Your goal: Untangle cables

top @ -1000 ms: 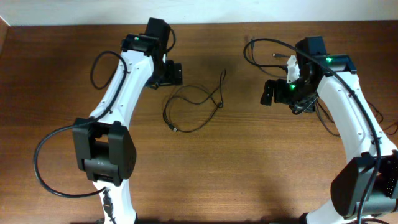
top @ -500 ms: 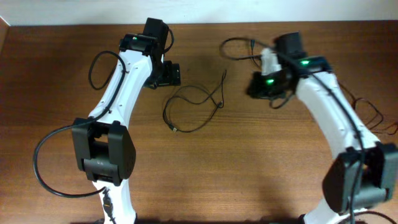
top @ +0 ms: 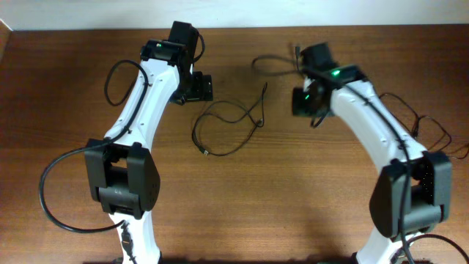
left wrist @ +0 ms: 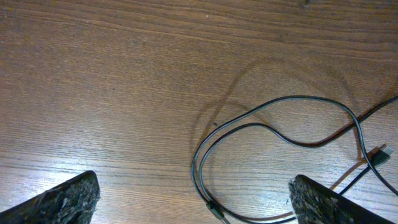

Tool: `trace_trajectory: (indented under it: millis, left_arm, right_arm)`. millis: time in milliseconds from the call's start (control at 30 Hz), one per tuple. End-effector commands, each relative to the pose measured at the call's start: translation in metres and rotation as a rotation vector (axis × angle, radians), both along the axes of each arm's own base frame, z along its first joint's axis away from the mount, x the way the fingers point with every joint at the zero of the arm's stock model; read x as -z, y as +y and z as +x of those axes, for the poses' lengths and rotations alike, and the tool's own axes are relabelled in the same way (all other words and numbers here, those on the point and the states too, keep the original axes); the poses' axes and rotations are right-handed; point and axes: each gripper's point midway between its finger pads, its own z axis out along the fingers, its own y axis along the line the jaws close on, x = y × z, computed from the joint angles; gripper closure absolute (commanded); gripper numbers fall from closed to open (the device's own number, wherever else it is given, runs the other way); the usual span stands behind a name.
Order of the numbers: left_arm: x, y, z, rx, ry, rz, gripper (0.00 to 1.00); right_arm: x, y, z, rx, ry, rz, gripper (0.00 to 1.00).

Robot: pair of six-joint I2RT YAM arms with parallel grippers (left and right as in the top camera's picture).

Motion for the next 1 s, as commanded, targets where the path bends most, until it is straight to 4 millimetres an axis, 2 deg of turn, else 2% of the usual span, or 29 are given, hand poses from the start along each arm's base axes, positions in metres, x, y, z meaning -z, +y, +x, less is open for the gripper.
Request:
trace_trajectory:
  millis: [0, 33, 67, 100, 133, 200, 367, 600, 800, 933, 967]
  left_arm:
    - [-0.002, 0.001, 0.004, 0.010, -0.011, 0.015, 0.01]
    - [-0.002, 0.001, 0.004, 0.010, -0.011, 0.015, 0.01]
    - [-0.002, 0.001, 0.004, 0.010, -0.011, 0.015, 0.01]
    - [-0.002, 0.001, 0.004, 0.010, -0.011, 0.015, 0.01]
    - [-0.002, 0.001, 0.004, 0.010, -0.011, 0.015, 0.01]
    - [-0.002, 0.001, 0.004, 0.010, -0.011, 0.015, 0.01]
    - [-0.002, 0.001, 0.004, 0.010, -0.011, 0.015, 0.01]
    - [-0.002, 0.000, 0.003, 0.012, -0.011, 0.015, 0.01]
    - [-0.002, 0.000, 0.003, 0.012, -0.011, 0.015, 0.01]
    - [-0.002, 0.000, 0.003, 0.012, -0.011, 0.015, 0.01]
    - [-0.002, 0.000, 0.003, 0.012, -0.011, 0.015, 0.01]
  right_arm:
    - [-0.139, 0.010, 0.025, -0.098, -0.343, 0.076, 0.96]
    - [-0.155, 0.015, 0.023, -0.113, -0.370, 0.109, 0.90]
    - [-0.159, 0.022, 0.018, -0.128, -0.363, 0.152, 0.60]
    - [-0.152, 0.031, 0.011, -0.150, -0.318, 0.199, 0.21]
    - [-0.141, 0.039, 0.007, -0.171, -0.277, 0.225, 0.01]
    - [-0.117, 0.055, 0.004, -0.205, -0.213, 0.258, 0.02]
    - [-0.077, 0.072, 0.009, -0.203, -0.116, 0.266, 0.01]
    - [-0.009, 0.099, 0.003, -0.245, 0.039, 0.224, 0.01]
    - [0.048, 0.100, 0.001, -0.235, 0.154, 0.184, 0.01]
    - [0.064, 0.083, 0.010, -0.204, 0.135, 0.074, 0.01]
    - [0.065, 0.079, 0.012, -0.197, 0.129, 0.049, 0.12]
